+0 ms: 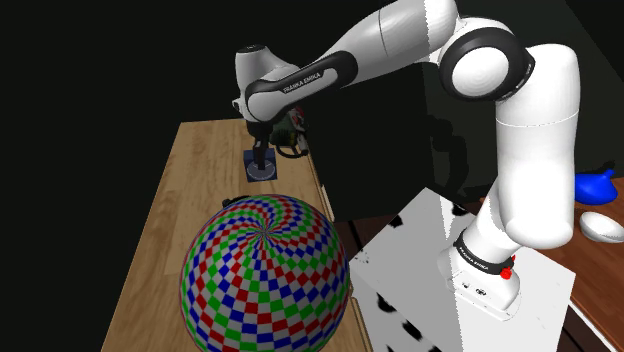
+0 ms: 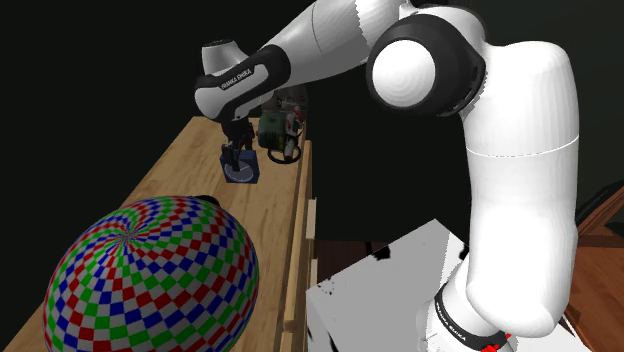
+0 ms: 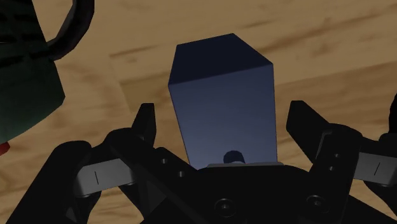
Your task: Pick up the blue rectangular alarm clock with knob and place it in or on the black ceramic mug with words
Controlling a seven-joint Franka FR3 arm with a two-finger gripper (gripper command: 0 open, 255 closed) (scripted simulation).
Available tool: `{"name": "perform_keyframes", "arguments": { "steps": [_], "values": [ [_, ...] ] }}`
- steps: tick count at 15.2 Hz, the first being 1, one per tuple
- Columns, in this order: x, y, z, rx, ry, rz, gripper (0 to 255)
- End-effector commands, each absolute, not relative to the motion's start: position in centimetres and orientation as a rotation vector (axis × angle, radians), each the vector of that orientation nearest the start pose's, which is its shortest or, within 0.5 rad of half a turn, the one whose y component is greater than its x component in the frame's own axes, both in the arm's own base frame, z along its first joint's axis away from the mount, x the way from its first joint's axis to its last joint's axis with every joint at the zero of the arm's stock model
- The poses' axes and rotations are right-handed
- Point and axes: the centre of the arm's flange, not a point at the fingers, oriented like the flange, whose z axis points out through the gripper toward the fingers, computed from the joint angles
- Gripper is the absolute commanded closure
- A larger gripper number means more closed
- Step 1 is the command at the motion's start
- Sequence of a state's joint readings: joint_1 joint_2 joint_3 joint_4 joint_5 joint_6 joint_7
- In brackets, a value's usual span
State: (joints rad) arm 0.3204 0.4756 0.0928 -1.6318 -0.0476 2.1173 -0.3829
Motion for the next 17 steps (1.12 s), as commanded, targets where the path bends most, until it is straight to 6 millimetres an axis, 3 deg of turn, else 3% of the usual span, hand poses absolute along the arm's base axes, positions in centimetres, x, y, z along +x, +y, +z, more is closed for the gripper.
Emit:
{"name": "perform_keyframes", "arguments": {
  "steps": [1, 2, 11, 17],
  "values": [
    [62.6, 26.4, 34.6, -2.886, -1.237, -0.019, 0],
    [62.6, 26.4, 34.6, -2.886, -1.237, -0.019, 255],
    [62.6, 26.4, 34.6, -2.886, -1.237, -0.019, 255],
    [62.6, 26.4, 37.7, -2.886, -1.237, -0.019, 255]
  ]
}}
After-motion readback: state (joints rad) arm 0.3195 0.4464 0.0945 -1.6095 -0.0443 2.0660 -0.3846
